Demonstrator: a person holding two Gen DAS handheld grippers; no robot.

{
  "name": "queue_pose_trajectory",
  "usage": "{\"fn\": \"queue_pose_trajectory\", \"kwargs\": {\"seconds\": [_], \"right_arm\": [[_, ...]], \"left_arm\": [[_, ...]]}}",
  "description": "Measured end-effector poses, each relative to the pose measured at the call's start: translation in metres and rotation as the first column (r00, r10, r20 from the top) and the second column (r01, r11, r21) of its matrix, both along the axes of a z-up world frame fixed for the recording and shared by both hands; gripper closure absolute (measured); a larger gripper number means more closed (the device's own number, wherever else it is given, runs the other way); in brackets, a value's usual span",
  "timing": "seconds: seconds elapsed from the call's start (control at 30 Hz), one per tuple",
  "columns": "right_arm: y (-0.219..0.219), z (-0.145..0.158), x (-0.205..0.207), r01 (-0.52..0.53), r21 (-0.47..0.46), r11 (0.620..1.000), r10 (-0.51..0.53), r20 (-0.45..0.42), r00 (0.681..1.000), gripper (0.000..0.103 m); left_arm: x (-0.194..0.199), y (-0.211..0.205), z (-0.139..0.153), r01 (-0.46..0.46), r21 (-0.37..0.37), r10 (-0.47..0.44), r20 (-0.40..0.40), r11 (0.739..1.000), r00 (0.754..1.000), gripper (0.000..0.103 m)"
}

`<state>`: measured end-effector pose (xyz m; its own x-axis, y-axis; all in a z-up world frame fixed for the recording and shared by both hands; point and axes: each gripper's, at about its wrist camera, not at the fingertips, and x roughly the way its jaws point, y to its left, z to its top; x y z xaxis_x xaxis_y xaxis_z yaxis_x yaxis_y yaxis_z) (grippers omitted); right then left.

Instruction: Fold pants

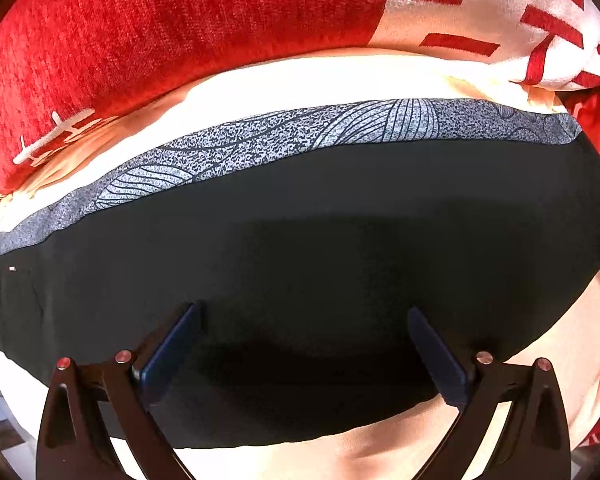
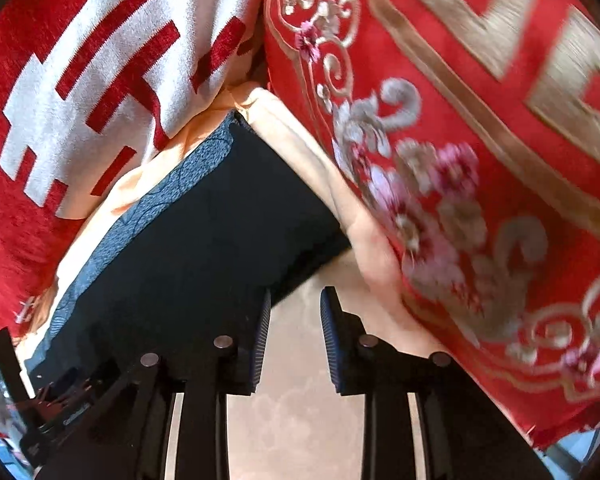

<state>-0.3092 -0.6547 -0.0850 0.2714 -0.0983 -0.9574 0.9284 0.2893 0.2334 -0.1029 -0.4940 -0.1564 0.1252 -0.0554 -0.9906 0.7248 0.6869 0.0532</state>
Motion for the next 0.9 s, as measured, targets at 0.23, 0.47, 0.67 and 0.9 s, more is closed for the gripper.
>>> {"fn": "queue_pose_trajectory", "kwargs": {"seconds": [0.23,0.47,0.67,0.9], "right_arm": [[0.017,-0.006,-0.005,0.015,0.079,0.997,-0.022,0.096,0.995,0.075],[0.031,-0.023,0.002,-0.007,0.153,0.988,-0.032,0.251,0.967,0.069],[0.028,-0.044,-0.008,0.057,0.223,0.973,-0.134,0.347,0.928,0.067],[0.023,-0.057,-0.011,0.11,0.246,0.963,-0.208,0.422,0.883,0.067]], "left_arm": [[-0.001,-0.002,-0.001,0.005,0.004,-0.005,0.005,1.0,1.0,0.0],[0.001,0.001,0.002,-0.001,0.006,0.001,-0.015,1.0,1.0,0.0],[0.002,0.002,0.001,0.001,0.002,-0.001,-0.011,1.0,1.0,0.0],[0.001,0.003,-0.007,0.007,-0.001,-0.007,-0.002,1.0,1.0,0.0]]}}
